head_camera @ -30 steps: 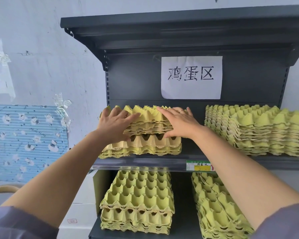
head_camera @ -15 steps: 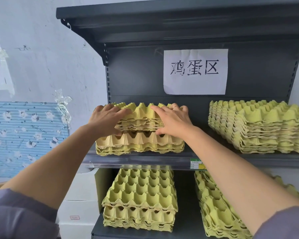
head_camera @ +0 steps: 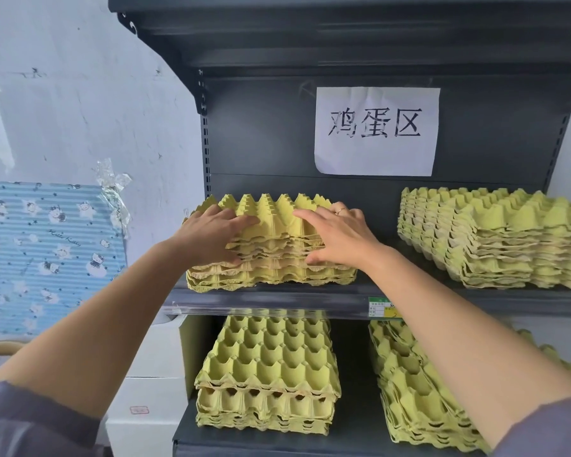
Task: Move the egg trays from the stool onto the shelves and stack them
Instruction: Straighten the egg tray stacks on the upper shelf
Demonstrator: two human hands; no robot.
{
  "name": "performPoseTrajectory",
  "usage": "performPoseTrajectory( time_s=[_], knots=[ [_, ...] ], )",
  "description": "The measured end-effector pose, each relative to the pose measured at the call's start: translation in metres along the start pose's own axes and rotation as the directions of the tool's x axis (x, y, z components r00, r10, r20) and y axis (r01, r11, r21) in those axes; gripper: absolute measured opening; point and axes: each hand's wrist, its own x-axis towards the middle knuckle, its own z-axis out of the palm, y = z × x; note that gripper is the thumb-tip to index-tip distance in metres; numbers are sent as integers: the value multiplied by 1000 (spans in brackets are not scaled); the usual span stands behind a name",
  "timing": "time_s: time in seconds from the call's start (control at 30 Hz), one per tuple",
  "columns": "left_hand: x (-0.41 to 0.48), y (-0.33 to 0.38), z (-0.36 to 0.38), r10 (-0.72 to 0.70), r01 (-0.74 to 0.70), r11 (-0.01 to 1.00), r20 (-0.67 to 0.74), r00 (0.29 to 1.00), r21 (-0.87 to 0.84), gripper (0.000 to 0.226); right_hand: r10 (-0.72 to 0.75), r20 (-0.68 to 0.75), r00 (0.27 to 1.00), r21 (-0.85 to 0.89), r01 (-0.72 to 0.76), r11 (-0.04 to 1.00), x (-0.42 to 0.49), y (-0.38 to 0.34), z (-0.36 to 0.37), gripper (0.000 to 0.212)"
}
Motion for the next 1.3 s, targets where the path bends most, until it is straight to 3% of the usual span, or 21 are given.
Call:
performPoseTrajectory(
  time_s=[0.2, 0.3, 0.6, 0.83, 1.3],
  knots=[
    [-10, 9, 5, -25, 26, 999, -33, 999, 31, 91, -2, -18, 1000, -8, 2, 1000, -4, 2, 5, 94],
    [-13, 16, 11, -17, 25, 991, -62, 998, 130, 100, 13, -4, 1000, 1, -13, 1000, -5, 5, 5, 99],
    [-15, -1, 17, -16, 32, 985, -98, 995, 168, 98, 30, -61, 998, -104, -36, 994, -5, -15, 3, 94],
    [-15, 2, 19, -13, 30, 987, -105, 994, 160, 98, 62, -25, 998, 79, -60, 995, -5, 1, 11, 58],
    [-19, -1, 21, -28, 43, 984, -94, 995, 171, 97, 91, -52, 994, -52, -94, 994, -6, -10, 15, 59]
  ],
)
